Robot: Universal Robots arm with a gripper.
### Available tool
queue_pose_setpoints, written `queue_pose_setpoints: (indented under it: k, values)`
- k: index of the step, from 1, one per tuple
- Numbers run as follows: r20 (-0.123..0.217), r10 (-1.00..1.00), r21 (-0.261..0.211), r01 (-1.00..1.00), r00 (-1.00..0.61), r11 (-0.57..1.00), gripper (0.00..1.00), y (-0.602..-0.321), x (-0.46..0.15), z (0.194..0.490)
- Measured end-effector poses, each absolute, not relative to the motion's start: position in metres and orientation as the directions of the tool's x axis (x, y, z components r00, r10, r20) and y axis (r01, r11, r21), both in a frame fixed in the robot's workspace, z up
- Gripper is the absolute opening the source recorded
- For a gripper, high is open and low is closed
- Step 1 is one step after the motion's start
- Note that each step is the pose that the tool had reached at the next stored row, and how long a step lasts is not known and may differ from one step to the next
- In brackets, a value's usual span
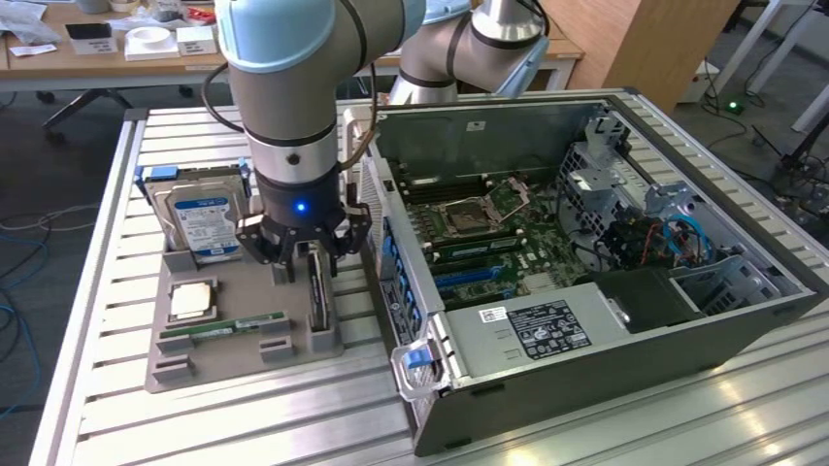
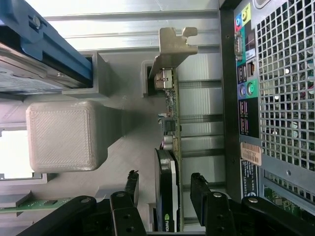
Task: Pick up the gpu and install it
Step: 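Pick up the gpu and move the gpu toward the slot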
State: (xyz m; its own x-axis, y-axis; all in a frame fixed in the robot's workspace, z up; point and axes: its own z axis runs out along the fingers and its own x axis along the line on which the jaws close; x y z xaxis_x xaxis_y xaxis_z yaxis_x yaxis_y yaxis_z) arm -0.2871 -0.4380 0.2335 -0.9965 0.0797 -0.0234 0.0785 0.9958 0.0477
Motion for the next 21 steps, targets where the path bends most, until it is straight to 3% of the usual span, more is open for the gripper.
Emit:
queue_pose_setpoints:
  k: [13, 15, 16, 21]
  values:
    - [-0.023, 0.08, 0.047, 0.079, -0.997, 0.996, 0.55, -0.4381, -0.2872, 0.2313]
    - [-0.023, 0.08, 0.047, 0.079, -0.997, 0.996, 0.53, -0.4381, -0.2872, 0.2313]
    - [-0.023, 0.08, 0.047, 0.079, -0.997, 0.996, 0.46, -0.4381, -0.2872, 0.2313]
    - [-0.023, 0.08, 0.047, 0.079, -0.997, 0.996, 0.46, -0.4382, -0.2872, 0.2311]
